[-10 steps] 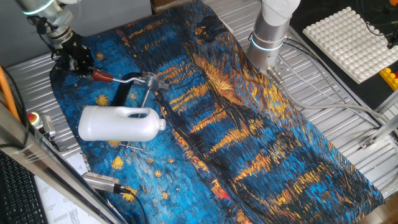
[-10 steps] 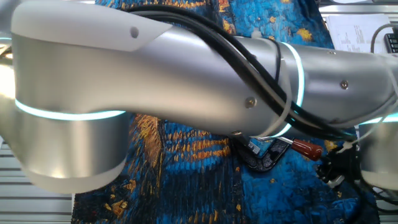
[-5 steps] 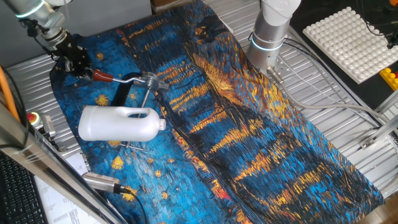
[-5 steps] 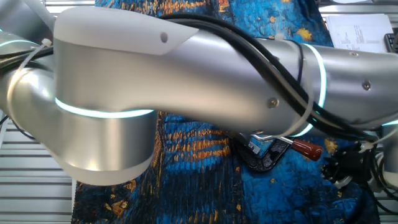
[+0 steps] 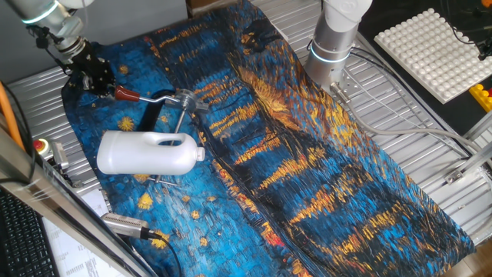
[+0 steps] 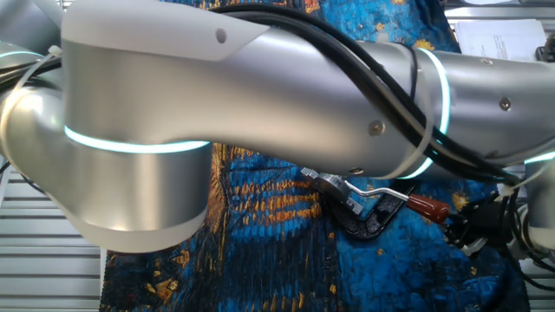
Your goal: Pull up the lever
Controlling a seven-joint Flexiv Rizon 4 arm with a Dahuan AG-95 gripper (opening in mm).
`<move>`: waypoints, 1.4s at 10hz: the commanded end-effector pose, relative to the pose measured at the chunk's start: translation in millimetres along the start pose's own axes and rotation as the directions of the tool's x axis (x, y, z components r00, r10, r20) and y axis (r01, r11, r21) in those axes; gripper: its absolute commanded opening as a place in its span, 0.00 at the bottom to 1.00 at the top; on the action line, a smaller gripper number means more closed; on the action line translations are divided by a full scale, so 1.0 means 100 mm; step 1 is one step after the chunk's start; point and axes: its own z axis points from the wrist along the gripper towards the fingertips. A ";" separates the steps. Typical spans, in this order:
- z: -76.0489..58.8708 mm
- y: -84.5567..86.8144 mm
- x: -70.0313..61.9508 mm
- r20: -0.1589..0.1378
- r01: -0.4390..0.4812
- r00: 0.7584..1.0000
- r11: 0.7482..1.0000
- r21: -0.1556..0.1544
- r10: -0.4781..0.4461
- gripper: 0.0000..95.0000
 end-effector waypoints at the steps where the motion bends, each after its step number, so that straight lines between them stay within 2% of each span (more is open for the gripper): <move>1: -0.01 0.00 -0.01 0.005 -0.001 1.000 1.000 -0.001 0.001 0.20; 4: -0.07 -0.01 -0.04 0.010 -0.008 1.000 1.000 -0.003 0.008 0.20; 9: -0.08 -0.03 -0.06 0.016 -0.010 1.000 1.000 -0.010 0.010 0.20; 14: -0.17 -0.04 -0.11 0.014 -0.028 1.000 0.999 -0.019 0.028 0.20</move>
